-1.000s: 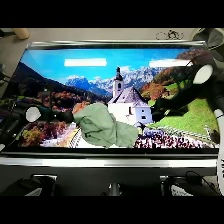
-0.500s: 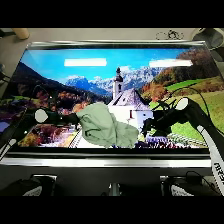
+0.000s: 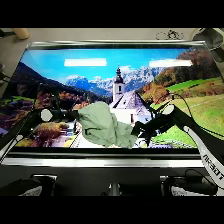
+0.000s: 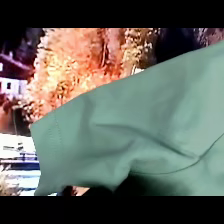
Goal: Fold the shirts.
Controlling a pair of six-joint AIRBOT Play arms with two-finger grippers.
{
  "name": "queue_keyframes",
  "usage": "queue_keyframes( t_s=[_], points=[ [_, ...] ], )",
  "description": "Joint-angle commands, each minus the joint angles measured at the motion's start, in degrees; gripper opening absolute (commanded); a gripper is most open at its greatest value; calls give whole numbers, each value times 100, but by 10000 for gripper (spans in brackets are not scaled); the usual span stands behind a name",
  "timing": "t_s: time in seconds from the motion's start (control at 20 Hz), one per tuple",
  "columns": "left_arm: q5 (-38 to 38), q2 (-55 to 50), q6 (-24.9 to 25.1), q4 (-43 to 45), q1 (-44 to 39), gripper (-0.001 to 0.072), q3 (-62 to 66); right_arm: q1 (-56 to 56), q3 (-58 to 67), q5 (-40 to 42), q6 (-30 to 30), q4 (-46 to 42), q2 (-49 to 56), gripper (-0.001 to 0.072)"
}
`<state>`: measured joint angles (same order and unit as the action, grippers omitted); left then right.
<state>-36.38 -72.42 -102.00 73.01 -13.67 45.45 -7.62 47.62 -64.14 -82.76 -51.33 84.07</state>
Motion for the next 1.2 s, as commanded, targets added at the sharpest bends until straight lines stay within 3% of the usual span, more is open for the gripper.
queue_keyframes(
  t_s=[0.0,0.15,0.35,0.55,0.8,1.0,1.15],
  points=[
    [131,168,175,46,0,29,70,-177,44,459,50,374,87,30],
    [129,846,177,501,0,28,409,-177,599,413,378,35,-393,22],
    [131,2299,170,1296,2,27,1576,-177,2568,455,337,-1517,-1799,23],
    [68,3558,61,2188,9,26,3080,-177,4524,1049,-417,-2907,-3222,24],
    [-461,4347,-608,2496,195,26,3528,-188,4767,876,-988,-2935,-4400,24],
    [-1032,4419,-601,2494,192,27,3506,-188,4767,1005,-1108,-3069,-4634,24],
    [-328,4138,-216,2507,192,26,3501,-188,4767,841,-1113,-3182,-4312,24]
  ],
)
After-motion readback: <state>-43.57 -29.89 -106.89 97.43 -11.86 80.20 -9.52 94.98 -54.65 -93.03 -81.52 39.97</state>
